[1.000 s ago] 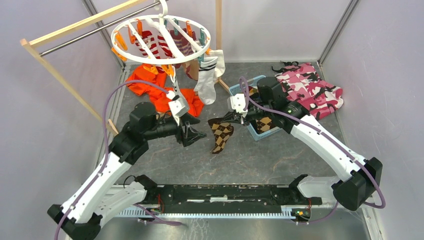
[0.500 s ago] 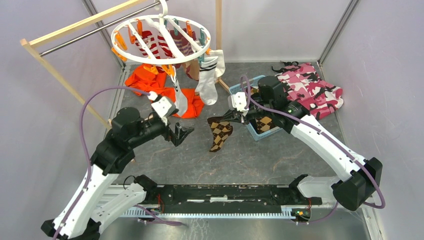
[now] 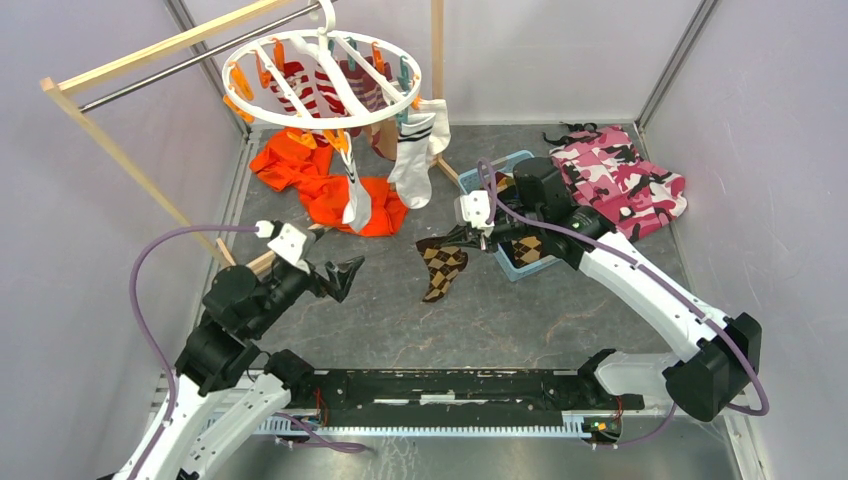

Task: Clip the socks to the hanger
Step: Pick up the sock from the bin, then rotate the hanger at the clothesline.

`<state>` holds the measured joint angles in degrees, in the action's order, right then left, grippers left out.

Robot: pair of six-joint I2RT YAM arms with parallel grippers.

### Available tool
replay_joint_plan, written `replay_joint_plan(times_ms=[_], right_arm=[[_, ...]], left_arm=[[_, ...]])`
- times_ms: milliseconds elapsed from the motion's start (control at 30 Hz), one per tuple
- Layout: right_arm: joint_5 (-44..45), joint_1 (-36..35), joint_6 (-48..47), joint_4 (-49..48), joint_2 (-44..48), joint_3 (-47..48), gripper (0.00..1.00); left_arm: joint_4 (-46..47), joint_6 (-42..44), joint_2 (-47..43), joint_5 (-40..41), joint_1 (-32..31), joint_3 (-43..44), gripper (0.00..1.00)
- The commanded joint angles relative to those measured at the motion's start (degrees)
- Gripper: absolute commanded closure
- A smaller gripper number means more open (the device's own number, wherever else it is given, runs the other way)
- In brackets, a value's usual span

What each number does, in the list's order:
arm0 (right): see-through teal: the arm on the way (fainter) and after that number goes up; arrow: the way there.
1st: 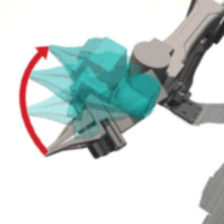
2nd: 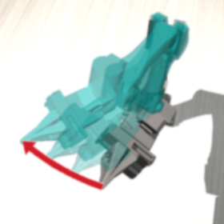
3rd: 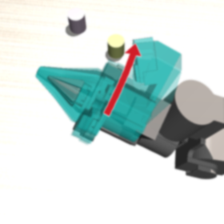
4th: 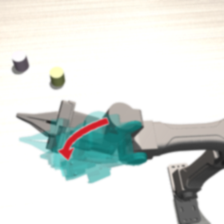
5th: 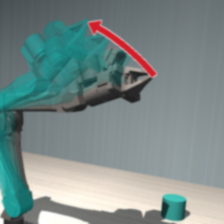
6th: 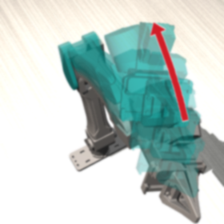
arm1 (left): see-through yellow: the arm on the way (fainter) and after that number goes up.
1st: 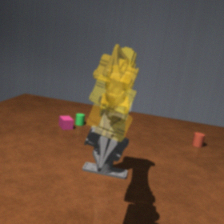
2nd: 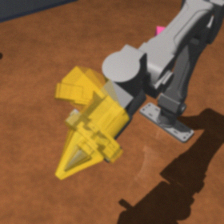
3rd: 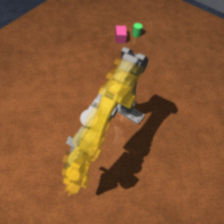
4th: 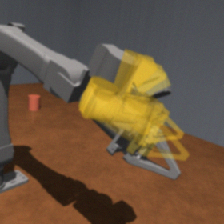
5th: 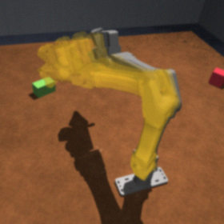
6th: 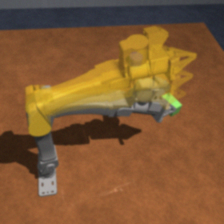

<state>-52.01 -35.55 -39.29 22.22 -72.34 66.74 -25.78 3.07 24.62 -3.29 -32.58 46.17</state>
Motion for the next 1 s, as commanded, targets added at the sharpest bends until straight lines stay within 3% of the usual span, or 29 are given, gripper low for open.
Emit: replay_joint_plan(times_ms=[0, 467, 800, 967], right_arm=[[1.0, 0.2, 1.3, -3.8, 0.4, -0.9, 1.00], [4.0, 0.2, 5.1, -12.9, -0.5, -3.0, 1.00], [3.9, 0.2, 5.4, -15.3, -1.5, -2.0, 1.00], [4.1, 0.2, 6.2, -16.1, -0.6, -3.0, 1.00]], left_arm=[[4.1, -3.5, -4.2, 6.0, 0.2, -2.5, 0.00], [2.7, 5.3, -2.4, 4.8, 0.2, -4.5, 0.02], [11.8, 5.1, 2.8, 1.7, 0.2, -6.5, 0.25], [14.8, 6.7, 3.0, 9.8, 0.2, -8.9, 0.26]])
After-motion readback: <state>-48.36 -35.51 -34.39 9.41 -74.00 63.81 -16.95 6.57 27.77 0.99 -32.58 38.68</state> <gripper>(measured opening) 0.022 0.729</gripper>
